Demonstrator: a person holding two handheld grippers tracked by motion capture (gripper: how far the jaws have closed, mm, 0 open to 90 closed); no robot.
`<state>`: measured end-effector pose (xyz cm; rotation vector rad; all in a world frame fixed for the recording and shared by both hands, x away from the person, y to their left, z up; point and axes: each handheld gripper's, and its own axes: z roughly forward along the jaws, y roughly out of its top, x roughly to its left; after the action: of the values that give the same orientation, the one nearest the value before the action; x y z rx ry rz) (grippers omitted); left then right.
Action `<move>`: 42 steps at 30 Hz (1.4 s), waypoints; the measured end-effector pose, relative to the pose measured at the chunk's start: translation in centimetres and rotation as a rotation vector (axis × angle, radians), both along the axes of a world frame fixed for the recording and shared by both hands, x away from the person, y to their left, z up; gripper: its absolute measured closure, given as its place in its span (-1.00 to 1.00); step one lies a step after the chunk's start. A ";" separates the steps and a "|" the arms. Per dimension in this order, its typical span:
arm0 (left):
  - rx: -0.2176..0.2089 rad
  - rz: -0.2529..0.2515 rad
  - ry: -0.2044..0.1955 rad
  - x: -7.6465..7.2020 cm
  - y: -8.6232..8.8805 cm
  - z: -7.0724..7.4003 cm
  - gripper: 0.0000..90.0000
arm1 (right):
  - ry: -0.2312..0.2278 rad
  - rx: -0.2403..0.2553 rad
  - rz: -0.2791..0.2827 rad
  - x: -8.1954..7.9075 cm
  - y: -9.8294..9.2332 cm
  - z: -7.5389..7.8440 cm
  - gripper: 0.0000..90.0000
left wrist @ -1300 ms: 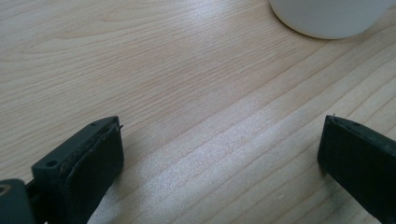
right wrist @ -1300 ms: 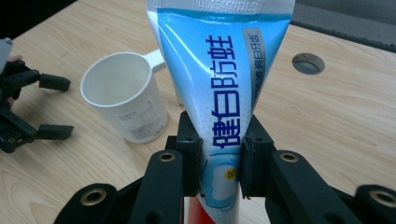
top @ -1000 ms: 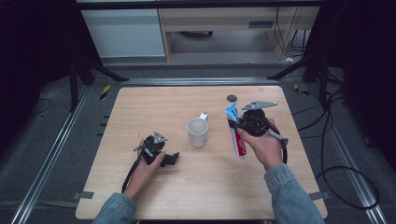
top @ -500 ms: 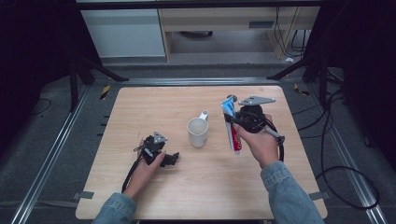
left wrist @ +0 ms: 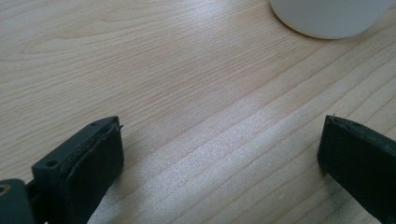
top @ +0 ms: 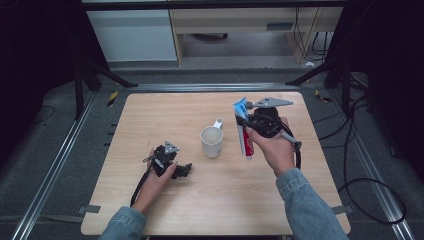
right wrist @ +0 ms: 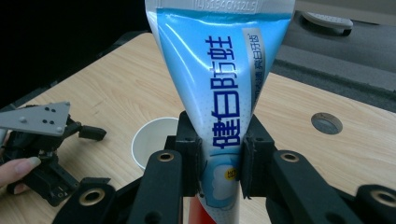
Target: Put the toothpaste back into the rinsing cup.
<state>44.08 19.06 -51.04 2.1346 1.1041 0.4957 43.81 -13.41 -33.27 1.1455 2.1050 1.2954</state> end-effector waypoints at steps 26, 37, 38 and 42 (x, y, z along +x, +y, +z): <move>0.000 0.000 0.000 0.0 0.0 0.0 -1.00 | -0.100 0.064 0.011 0.7 2.2 1.1 0.62; -0.002 0.002 -0.001 0.0 0.0 0.0 -1.00 | -0.152 0.092 0.023 0.8 3.0 2.1 0.62; -0.002 0.002 -0.001 0.0 0.0 0.0 -1.00 | -0.155 0.094 0.025 0.8 3.0 2.2 0.62; -0.002 0.003 -0.002 0.0 0.0 0.0 -1.00 | -0.159 0.088 0.026 0.8 3.2 2.1 0.62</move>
<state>44.07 19.04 -51.06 2.1310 1.1064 0.4975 44.61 -10.24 -31.13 1.0166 1.9717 1.4537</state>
